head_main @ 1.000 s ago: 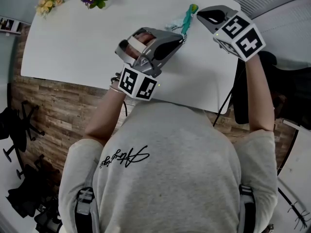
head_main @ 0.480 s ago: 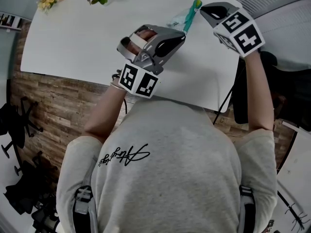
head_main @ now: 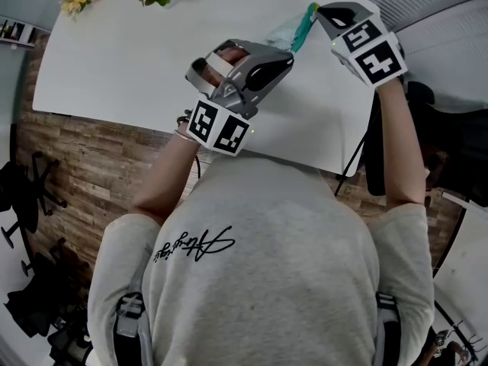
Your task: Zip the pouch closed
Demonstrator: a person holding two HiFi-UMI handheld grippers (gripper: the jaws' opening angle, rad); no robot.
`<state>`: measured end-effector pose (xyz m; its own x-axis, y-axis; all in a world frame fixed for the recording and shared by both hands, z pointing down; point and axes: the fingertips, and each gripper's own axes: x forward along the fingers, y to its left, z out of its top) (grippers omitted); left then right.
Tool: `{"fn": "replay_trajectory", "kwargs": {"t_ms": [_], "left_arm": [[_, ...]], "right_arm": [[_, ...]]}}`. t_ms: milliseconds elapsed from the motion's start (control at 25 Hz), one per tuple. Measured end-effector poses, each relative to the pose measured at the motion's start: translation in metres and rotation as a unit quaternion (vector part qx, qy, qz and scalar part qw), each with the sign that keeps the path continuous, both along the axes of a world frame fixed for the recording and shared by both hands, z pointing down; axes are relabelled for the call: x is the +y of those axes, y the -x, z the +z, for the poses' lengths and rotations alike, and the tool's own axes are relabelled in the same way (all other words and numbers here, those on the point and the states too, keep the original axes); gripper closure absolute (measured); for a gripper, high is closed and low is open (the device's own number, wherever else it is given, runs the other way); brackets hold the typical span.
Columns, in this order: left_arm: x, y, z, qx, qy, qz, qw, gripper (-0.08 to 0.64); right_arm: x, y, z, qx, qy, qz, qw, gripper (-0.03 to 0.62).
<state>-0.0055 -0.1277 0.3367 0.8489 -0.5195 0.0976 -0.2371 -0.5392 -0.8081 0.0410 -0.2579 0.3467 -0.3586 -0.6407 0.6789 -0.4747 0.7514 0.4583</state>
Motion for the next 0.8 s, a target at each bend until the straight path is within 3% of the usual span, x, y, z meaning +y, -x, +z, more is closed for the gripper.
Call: {"fn": "replay_trajectory", "kwargs": {"t_ms": [120, 280, 360, 480, 600, 640, 800], "left_arm": [[0.011, -0.005, 0.002, -0.008, -0.006, 0.015, 0.9998, 0.541], [0.007, -0.002, 0.008, -0.006, 0.003, 0.007, 1.0, 0.541], [0.005, -0.001, 0.008, -0.004, 0.004, 0.004, 1.0, 0.541], [0.006, -0.002, 0.008, -0.004, 0.003, 0.006, 1.0, 0.541], [0.007, 0.0, 0.009, -0.005, 0.004, 0.007, 1.0, 0.541], [0.006, 0.001, 0.01, -0.005, 0.004, 0.008, 0.9999, 0.541], [0.006, 0.003, 0.014, -0.012, 0.002, 0.012, 0.9999, 0.541]], "right_arm": [[-0.01, -0.017, -0.003, 0.006, -0.017, 0.027, 0.999, 0.592], [-0.006, -0.025, -0.005, -0.046, 0.01, 0.038, 0.998, 0.591], [-0.002, -0.025, -0.005, -0.097, 0.021, 0.045, 0.994, 0.589], [0.011, -0.022, -0.004, -0.191, 0.05, 0.042, 0.979, 0.557], [0.029, -0.012, 0.001, -0.278, 0.115, 0.01, 0.954, 0.375], [0.032, -0.011, 0.004, -0.293, 0.136, 0.002, 0.946, 0.345], [0.034, -0.01, 0.021, -0.304, 0.193, -0.024, 0.932, 0.344]]}}
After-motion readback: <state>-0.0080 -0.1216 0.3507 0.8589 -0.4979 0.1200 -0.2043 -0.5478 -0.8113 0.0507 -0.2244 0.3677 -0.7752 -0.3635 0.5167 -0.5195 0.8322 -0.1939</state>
